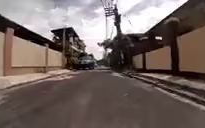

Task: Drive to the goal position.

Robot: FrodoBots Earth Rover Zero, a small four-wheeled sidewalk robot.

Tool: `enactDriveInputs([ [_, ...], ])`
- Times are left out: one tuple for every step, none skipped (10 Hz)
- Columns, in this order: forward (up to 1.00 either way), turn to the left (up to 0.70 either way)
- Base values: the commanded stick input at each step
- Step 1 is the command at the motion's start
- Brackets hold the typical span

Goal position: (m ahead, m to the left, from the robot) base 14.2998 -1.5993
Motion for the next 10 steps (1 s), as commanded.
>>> enactDriveInputs([
  [1.0,0.0],
  [1.0,0.0],
  [1.0,0.0],
  [1.0,0.0],
  [1.0,0.0],
  [1.0,0.0],
  [1.0,0.0],
  [1.0,0.0],
  [1.0,0.0],
  [1.0,0.0],
])
